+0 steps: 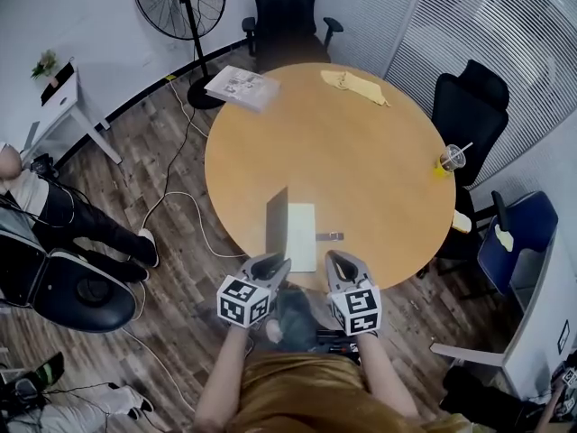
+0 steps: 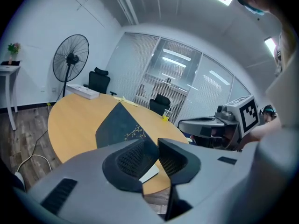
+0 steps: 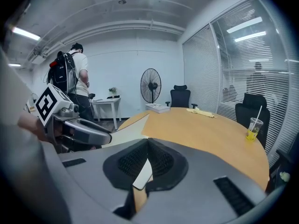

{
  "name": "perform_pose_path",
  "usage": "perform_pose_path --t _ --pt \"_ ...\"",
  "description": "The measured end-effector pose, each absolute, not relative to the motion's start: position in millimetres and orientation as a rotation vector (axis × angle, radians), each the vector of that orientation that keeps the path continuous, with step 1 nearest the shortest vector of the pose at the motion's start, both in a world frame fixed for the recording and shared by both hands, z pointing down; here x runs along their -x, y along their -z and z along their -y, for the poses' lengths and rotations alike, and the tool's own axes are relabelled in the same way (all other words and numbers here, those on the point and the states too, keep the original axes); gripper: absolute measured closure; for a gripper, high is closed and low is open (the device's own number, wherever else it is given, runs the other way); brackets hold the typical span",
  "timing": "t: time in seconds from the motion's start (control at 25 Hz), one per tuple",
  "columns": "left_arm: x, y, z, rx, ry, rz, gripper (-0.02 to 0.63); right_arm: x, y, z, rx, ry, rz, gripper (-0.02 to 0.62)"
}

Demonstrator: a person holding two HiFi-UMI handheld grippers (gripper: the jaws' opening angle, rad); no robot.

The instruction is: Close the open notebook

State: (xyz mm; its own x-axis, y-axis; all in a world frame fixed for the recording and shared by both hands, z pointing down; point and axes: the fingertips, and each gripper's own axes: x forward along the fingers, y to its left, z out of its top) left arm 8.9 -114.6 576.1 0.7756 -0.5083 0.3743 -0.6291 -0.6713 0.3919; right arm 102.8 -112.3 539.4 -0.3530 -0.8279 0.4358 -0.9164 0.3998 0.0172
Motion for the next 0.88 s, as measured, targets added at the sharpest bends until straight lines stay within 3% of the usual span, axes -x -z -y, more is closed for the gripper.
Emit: perform_pose_path --t 0.88 --pt "-62.5 -605.0 106.0 -2.493 -0.459 0.663 0.465 -127.2 -556.4 121.9 -1.541 -0.386 2.218 0.583"
